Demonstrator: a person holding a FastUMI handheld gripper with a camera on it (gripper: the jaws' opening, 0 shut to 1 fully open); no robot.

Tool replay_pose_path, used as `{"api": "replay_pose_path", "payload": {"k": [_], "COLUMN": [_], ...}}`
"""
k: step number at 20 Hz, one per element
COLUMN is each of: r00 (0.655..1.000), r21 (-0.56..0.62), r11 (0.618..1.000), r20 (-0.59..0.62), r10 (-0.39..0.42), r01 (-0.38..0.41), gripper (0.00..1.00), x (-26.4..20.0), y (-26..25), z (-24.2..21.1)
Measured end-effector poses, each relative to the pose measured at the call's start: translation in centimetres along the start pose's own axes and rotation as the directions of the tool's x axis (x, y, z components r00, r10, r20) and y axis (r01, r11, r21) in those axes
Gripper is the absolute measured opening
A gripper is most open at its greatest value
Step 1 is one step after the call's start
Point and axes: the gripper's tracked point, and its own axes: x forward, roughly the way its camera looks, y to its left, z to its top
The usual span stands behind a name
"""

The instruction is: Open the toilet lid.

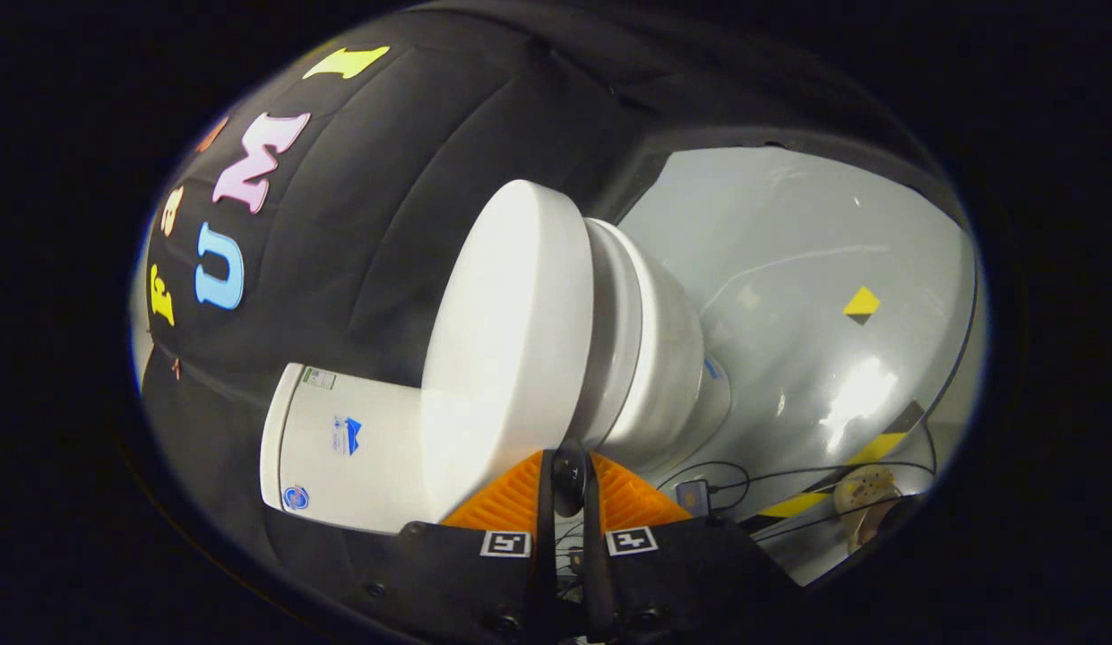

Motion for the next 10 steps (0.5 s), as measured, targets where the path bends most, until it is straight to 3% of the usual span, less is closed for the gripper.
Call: {"api": "replay_pose_path", "payload": {"k": [4, 10], "r00": [0.999, 0.995], "r21": [-0.148, -0.243], "r11": [0.988, 0.968], "r20": [0.035, 0.094], "r10": [-0.039, -0.035], "r01": [0.044, 0.057], "gripper": [0.17, 0.16], "x": [-1.3, -3.5], "y": [2.2, 6.0], "z": [0.9, 1.8]}}
